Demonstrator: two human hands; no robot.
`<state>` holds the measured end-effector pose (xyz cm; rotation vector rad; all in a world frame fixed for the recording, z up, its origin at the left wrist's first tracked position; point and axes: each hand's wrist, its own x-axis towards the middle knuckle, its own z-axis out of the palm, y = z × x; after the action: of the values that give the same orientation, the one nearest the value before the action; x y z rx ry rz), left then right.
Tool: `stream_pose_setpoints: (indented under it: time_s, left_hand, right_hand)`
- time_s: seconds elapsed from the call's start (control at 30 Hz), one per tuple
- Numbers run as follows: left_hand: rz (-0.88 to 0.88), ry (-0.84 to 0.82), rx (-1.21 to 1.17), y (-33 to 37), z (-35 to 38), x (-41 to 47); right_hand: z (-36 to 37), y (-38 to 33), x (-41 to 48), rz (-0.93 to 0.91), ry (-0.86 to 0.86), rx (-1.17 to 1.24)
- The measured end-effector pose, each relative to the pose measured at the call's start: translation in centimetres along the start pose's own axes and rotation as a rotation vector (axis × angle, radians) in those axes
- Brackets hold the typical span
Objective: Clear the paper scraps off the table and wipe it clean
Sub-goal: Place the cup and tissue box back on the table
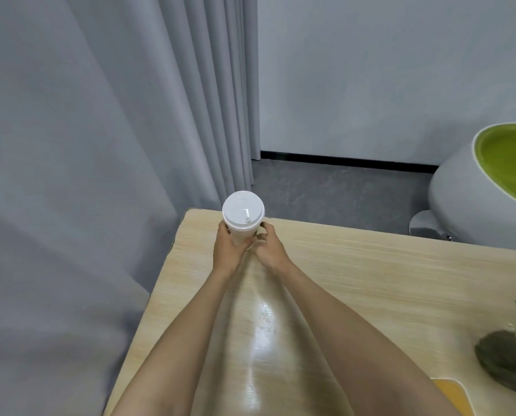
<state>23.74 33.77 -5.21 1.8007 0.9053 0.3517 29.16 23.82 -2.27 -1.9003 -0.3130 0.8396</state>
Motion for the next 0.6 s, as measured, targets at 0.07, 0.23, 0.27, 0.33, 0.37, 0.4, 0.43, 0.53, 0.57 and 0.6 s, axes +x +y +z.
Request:
stream_pose_setpoints:
  time_s: [0.07,0.23,0.27,0.33,0.37,0.4,0.43,0.53,0.57,0.6]
  left_hand:
    - [-0.014,-0.014,0.009,-0.6,0.0,0.5]
    - [-0.063,-0.043,0.015,-1.5,0.1,1.2]
    - [-0.071,-0.049,0.003,-1.6,0.1,1.3]
    - [-0.081,-0.062,-0.009,-1.6,-0.1,1.4]
    - [-0.089,-0.060,-0.010,-1.6,-0.2,1.4]
    - [-0.098,-0.051,-0.026,-1.7,-0.3,1.3]
    - [-0.128,-0.044,-0.027,-1.7,-0.3,1.1]
    - [-0.229,-0.057,0.043,-2.3,-0.6,-0.3]
    - [-0.245,-0.066,0.076,-2.7,-0.7,-1.0]
    - [-0.249,-0.080,0.103,-3.1,-0.8,-1.8]
  right_hand:
    - [0.5,0.2,0.2,0.004,-0.019,-0.004]
    - [0.7,0.7,0.4,0.023,-0.079,-0.077]
    - [0.8,0.7,0.4,0.028,-0.078,-0.077]
    - [0.9,0.7,0.3,0.030,-0.064,-0.070]
    - [1.0,0.6,0.3,0.029,-0.062,-0.064]
    - [1.0,0.6,0.1,0.029,-0.062,-0.060]
    - [0.9,0.6,-0.1,0.028,-0.064,-0.058]
    - [0.8,0.9,-1.0,0.046,-0.067,-0.050]
    - [0.7,1.1,-1.4,0.047,-0.065,-0.049]
    - [0.5,1.3,-1.8,0.044,-0.061,-0.051]
